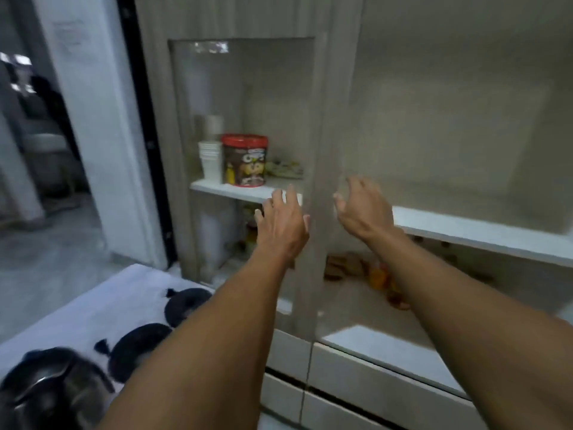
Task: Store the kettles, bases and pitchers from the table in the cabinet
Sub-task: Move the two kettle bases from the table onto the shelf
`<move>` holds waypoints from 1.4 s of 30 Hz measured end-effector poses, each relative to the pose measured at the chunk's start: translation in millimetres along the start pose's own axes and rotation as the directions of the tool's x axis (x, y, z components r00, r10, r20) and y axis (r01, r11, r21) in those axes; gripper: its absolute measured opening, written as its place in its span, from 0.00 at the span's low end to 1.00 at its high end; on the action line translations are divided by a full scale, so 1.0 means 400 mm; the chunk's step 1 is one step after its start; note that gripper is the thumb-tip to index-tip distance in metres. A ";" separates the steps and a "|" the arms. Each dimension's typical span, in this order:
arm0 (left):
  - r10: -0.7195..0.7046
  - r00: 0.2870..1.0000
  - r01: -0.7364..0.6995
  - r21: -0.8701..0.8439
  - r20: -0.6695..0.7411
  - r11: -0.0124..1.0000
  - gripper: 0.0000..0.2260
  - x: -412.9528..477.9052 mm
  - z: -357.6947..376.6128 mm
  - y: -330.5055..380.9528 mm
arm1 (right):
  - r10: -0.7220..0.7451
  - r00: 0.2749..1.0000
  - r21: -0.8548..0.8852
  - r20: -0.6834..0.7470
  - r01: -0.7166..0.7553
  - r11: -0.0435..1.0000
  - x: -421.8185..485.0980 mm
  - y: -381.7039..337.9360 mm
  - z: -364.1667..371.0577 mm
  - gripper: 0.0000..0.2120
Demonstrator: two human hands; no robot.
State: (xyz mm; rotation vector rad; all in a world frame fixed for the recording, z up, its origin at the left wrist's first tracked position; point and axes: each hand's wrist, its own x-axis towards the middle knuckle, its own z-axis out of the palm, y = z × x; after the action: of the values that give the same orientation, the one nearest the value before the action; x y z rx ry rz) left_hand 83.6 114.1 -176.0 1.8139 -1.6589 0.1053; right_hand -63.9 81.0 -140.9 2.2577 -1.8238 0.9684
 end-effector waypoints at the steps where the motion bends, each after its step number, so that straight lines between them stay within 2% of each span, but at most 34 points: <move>1: -0.062 0.998 0.062 0.033 -0.014 0.998 0.31 0.007 -0.015 -0.074 | -0.057 0.998 0.030 0.038 0.056 0.998 0.018 -0.057 0.062 0.23; 6: -0.320 0.943 0.331 0.169 -0.090 0.928 0.30 -0.009 -0.047 -0.351 | -0.317 0.924 0.143 0.212 0.292 0.946 0.072 -0.275 0.331 0.26; 9: -0.458 0.878 0.478 0.240 -0.137 0.845 0.28 -0.037 -0.020 -0.470 | -0.409 0.863 0.198 0.295 0.364 0.910 0.082 -0.341 0.482 0.26; 12: -0.615 0.772 0.635 0.246 -0.164 0.732 0.28 -0.066 0.049 -0.556 | -0.489 0.771 0.246 0.409 0.423 0.872 0.075 -0.368 0.633 0.24; 16: -0.775 0.606 0.793 0.212 -0.179 0.571 0.30 -0.110 0.169 -0.626 | -0.619 0.613 0.354 0.492 0.509 0.785 0.039 -0.363 0.823 0.21; 21: -0.896 0.422 0.890 0.249 -0.138 0.381 0.36 -0.216 0.307 -0.701 | -0.621 0.463 0.420 0.633 0.468 0.777 -0.035 -0.301 1.026 0.37; 23: -0.917 0.376 0.909 0.244 -0.132 0.338 0.41 -0.250 0.344 -0.741 | -0.608 0.423 0.403 0.672 0.480 0.779 -0.058 -0.288 1.095 0.44; 28: -0.949 0.291 0.944 0.196 -0.119 0.264 0.55 -0.283 0.420 -0.857 | -0.562 0.448 0.337 0.696 0.487 0.806 -0.065 -0.299 1.241 0.54; 30: -0.967 0.237 0.959 0.181 -0.090 0.219 0.60 -0.288 0.445 -0.892 | -0.558 0.420 0.351 0.715 0.475 0.807 -0.068 -0.301 1.285 0.55; 32: -0.978 0.199 0.970 0.154 -0.053 0.189 0.63 -0.296 0.474 -0.916 | -0.559 0.423 0.369 0.713 0.452 0.812 -0.083 -0.296 1.317 0.55; 35: -0.984 0.173 0.969 0.186 -0.050 0.161 0.63 -0.306 0.515 -0.918 | -0.561 0.477 0.374 0.677 0.434 0.820 -0.112 -0.289 1.341 0.55; 42: -0.958 0.144 0.987 0.111 -0.247 0.119 0.49 -0.287 0.542 -0.923 | -0.556 0.595 0.438 0.580 0.348 0.829 -0.128 -0.288 1.360 0.50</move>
State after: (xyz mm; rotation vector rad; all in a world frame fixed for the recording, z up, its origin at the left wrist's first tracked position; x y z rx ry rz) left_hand 318.2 89.4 -551.4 2.6803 0.0082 -0.1903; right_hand 262.8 -80.1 -563.9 3.3667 -1.1156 0.2891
